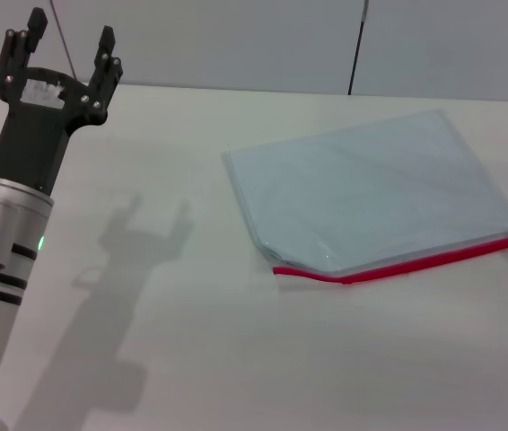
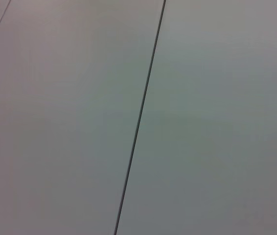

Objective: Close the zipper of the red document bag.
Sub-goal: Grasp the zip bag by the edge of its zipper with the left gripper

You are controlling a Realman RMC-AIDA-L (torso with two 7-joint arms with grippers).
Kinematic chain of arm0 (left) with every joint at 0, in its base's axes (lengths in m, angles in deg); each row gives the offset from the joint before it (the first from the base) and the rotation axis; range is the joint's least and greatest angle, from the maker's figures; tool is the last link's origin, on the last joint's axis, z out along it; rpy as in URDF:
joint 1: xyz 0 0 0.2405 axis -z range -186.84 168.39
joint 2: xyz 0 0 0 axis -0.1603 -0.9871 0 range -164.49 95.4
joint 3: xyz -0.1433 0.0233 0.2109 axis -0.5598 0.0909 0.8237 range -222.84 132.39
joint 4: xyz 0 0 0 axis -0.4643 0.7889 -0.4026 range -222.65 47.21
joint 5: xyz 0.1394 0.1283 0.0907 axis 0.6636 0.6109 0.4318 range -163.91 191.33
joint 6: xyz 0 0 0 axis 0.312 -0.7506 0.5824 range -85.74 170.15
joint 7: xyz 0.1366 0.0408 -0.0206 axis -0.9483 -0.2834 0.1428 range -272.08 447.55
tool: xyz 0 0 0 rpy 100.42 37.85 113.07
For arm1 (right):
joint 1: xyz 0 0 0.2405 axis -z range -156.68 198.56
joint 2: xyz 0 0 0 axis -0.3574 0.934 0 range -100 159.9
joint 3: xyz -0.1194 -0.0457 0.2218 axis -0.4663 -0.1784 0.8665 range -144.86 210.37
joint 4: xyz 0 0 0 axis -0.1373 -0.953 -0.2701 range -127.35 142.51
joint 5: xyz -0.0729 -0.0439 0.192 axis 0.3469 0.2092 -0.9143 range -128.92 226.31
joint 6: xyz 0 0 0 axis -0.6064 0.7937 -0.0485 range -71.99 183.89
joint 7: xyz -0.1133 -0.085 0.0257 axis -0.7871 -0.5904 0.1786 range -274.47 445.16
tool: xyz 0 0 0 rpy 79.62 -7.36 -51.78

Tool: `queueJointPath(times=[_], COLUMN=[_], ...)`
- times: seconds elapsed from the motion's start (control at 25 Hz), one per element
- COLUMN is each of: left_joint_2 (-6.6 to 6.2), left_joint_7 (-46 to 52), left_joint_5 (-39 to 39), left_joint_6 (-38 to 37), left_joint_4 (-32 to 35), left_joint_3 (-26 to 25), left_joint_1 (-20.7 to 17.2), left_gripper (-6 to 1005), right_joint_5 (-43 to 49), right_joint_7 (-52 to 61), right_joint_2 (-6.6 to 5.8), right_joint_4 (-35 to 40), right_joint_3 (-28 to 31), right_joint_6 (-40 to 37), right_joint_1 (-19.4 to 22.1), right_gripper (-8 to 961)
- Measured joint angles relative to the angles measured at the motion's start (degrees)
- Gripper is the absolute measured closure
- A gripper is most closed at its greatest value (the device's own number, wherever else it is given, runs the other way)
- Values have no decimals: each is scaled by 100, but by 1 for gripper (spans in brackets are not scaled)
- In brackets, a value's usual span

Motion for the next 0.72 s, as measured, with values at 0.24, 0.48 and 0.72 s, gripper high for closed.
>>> queueJointPath(times=[0.24, 0.48, 0.72], left_joint_2=[0, 0, -262], left_joint_7=[0, 75, 896], left_joint_5=[0, 0, 35], left_joint_6=[0, -38, -1014], left_joint_4=[0, 2, 362], left_joint_3=[0, 0, 91], left_joint_1=[0, 0, 120], left_gripper=[261, 262, 262], right_joint_5=[0, 0, -3], right_joint_7=[0, 0, -10], right_joint_2=[0, 0, 0], right_joint_4=[0, 0, 10], right_joint_3=[0, 0, 0], right_joint_6=[0, 0, -1], right_joint_1=[0, 1, 43], right_gripper=[57, 56, 56])
